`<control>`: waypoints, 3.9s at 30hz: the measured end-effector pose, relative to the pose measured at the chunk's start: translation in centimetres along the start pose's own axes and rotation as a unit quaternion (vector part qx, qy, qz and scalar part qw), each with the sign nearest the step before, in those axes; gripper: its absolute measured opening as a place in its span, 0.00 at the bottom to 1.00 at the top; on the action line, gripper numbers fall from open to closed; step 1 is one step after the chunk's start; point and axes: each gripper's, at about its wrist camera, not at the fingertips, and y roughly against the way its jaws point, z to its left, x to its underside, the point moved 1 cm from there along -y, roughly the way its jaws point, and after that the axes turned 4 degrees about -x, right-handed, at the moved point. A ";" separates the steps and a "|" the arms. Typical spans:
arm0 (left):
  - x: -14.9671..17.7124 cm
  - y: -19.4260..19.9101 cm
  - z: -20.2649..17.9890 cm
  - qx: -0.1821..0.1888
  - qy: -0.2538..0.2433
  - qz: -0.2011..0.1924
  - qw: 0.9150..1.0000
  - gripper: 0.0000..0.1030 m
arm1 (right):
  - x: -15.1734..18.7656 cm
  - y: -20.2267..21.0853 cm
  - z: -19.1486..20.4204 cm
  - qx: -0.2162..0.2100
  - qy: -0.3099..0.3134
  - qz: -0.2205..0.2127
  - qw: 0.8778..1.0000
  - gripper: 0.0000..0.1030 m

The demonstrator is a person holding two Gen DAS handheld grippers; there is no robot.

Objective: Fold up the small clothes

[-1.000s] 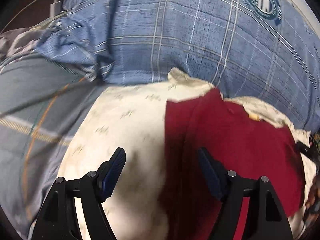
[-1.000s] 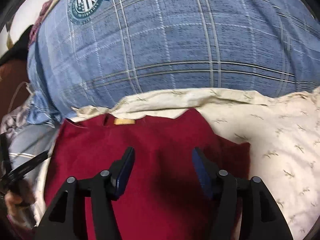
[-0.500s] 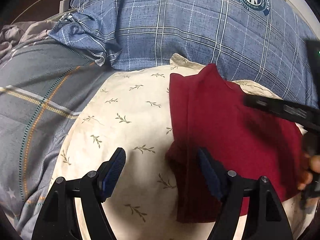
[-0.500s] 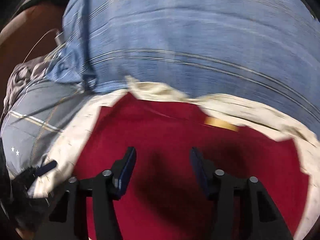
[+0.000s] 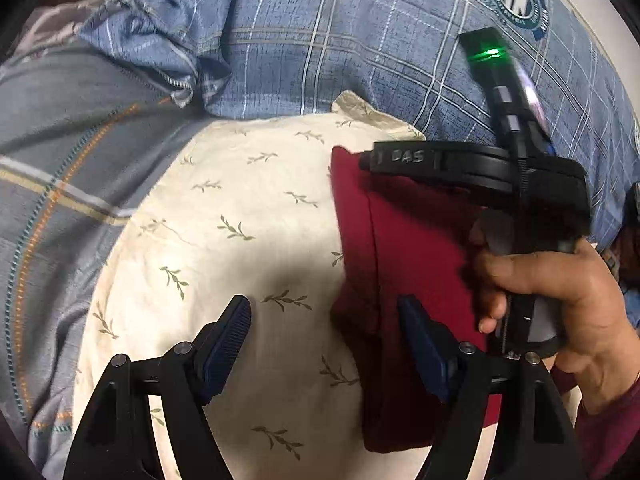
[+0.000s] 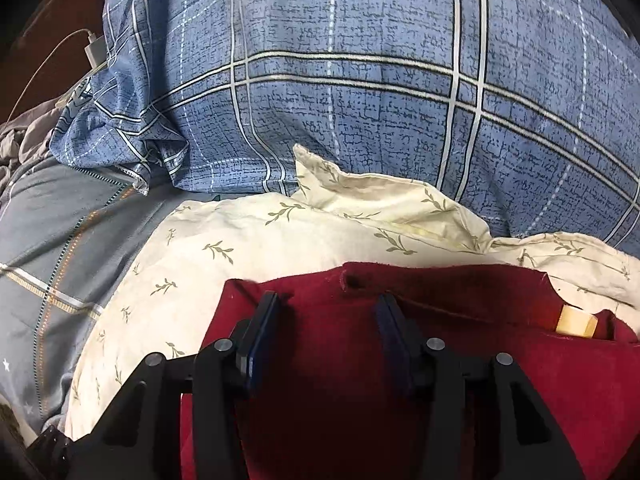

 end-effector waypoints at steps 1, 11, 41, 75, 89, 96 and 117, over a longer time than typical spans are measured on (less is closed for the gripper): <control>0.0 -0.1 0.2 0.005 0.006 0.002 1.000 0.75 | 0.0 0.3 -0.2 -0.008 -0.006 0.000 1.000 0.51; 0.1 -0.2 0.3 0.008 0.014 -0.003 1.000 0.75 | 2.1 4.7 -0.7 -0.035 -0.015 -0.005 0.999 0.51; 0.2 0.8 -0.1 -0.003 0.018 -0.031 0.999 0.73 | 8.2 11.9 -9.0 0.010 -0.057 -0.053 0.997 0.59; 0.5 0.0 -0.9 0.003 -0.008 -0.023 1.000 0.73 | 5.3 9.1 -5.7 -0.084 -0.076 -0.008 0.994 0.67; -0.2 -0.9 -0.1 0.019 0.015 -0.009 1.000 0.78 | 0.0 0.0 2.8 -0.016 0.045 0.073 0.996 0.86; -0.1 -1.1 -0.5 0.014 0.012 -0.017 1.000 0.81 | 0.4 3.1 2.6 -0.036 0.073 0.025 0.996 0.16; 0.5 1.5 -2.6 0.115 -0.063 -0.073 0.989 0.28 | 0.4 3.6 3.2 -0.082 0.049 0.091 0.991 0.75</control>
